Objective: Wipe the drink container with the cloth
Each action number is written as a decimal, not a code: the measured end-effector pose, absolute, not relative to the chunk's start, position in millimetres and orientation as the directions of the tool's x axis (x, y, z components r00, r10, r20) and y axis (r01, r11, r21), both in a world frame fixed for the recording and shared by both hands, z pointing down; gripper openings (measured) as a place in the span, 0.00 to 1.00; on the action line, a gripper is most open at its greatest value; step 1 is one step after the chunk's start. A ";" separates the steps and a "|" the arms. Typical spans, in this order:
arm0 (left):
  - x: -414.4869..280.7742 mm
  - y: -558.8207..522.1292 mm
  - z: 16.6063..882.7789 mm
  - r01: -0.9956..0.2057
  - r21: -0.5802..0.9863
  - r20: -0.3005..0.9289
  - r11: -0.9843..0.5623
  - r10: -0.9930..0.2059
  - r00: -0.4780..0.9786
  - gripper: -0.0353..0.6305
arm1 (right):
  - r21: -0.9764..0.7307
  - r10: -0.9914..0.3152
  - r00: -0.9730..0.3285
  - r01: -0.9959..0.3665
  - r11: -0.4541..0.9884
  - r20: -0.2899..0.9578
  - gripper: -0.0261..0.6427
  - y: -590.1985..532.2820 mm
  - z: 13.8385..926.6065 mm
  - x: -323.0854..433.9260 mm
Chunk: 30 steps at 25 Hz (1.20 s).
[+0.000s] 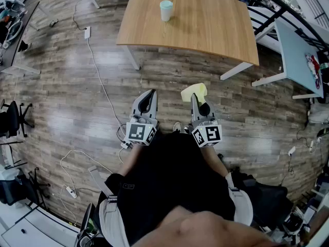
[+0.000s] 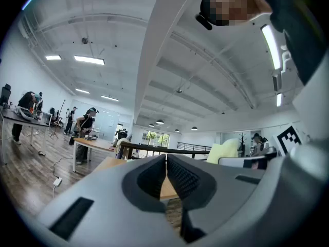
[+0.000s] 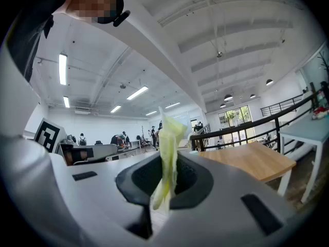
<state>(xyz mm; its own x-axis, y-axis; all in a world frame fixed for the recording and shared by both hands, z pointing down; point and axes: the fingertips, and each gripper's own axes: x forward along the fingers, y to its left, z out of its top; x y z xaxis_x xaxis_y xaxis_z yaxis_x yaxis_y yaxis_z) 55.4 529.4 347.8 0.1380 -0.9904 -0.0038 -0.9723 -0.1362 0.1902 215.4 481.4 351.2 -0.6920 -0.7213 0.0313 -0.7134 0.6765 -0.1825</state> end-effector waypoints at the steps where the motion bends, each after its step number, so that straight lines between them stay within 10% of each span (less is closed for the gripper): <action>1: 53.9 528.5 348.1 -0.972 0.189 -0.004 -0.136 -0.990 0.138 0.09 | -0.183 -0.720 -0.693 -0.712 0.677 0.031 0.10 480.6 351.5 213.6; 30: 10.3 536.8 357.1 -0.953 0.219 -0.002 -0.207 -0.977 0.212 0.09 | -0.181 -0.755 -0.655 -0.747 0.639 0.038 0.11 493.1 358.9 160.3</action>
